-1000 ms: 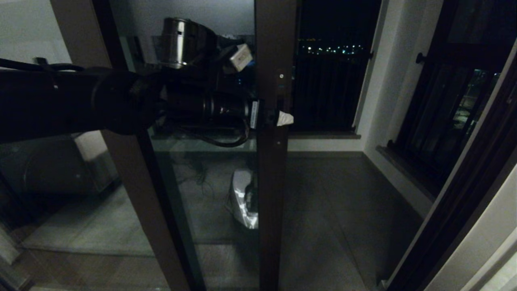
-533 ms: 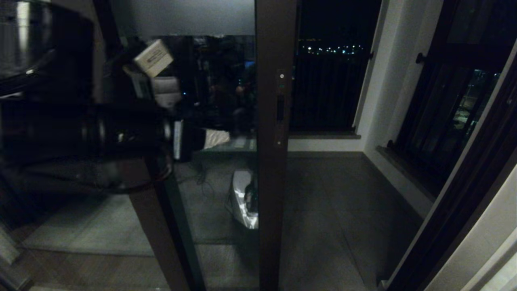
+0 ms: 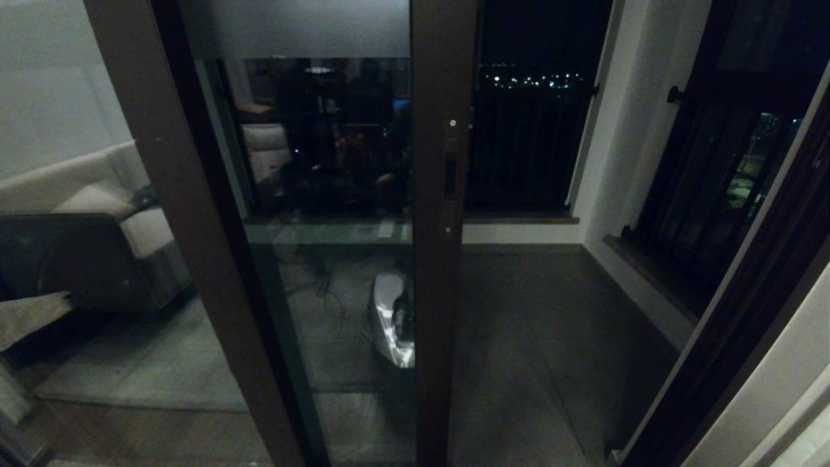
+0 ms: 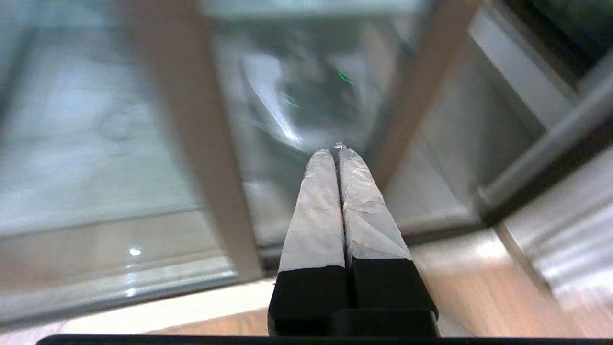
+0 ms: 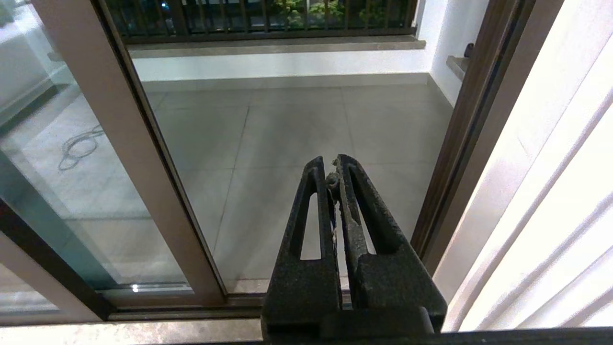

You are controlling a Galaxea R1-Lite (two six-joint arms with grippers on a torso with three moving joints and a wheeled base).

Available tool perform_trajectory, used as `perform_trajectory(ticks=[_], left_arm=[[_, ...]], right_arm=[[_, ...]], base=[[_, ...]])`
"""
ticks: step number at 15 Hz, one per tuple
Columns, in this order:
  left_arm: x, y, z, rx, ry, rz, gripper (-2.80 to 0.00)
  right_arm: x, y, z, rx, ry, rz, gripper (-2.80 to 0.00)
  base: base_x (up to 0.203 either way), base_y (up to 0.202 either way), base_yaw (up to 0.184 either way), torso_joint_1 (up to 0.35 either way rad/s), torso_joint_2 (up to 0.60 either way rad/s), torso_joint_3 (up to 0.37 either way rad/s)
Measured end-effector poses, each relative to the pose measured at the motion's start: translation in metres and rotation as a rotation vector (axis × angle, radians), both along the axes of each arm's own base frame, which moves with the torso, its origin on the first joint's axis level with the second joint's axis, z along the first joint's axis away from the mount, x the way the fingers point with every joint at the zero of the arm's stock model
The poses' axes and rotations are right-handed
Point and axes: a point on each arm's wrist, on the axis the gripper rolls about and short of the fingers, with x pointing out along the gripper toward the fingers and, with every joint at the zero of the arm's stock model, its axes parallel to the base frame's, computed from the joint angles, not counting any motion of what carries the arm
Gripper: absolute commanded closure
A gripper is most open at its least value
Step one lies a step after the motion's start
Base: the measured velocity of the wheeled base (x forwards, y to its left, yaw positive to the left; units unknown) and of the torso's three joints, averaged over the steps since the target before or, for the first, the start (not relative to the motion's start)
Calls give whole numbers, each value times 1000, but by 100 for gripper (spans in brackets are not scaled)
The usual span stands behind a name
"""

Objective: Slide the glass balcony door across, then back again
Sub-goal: Close the slid door

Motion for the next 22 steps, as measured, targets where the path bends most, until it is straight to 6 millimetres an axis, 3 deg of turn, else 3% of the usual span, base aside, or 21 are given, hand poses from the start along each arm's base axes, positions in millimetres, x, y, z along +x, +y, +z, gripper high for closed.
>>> perform_trajectory(ticks=[4, 7, 9, 11, 13, 22], left_arm=[[-78, 18, -23, -12, -195, 147, 0], [-117, 17, -71, 50, -297, 134, 0], [-116, 17, -117, 78, -283, 191, 0], [-99, 17, -162, 105, -252, 213, 0], [-88, 16, -192, 115, -239, 193, 0], [-86, 16, -204, 143, -245, 159, 0]], right_arm=[[0, 0, 0, 0, -1, 0, 0], [0, 0, 0, 0, 0, 0, 0], [0, 0, 0, 0, 0, 0, 0], [0, 0, 0, -1, 0, 0, 0], [0, 0, 0, 0, 0, 0, 0], [0, 0, 0, 0, 0, 0, 0]], base=[[0, 0, 0, 0, 0, 0], [0, 0, 0, 0, 0, 0], [0, 0, 0, 0, 0, 0], [0, 0, 0, 0, 0, 0], [0, 0, 0, 0, 0, 0], [0, 0, 0, 0, 0, 0]])
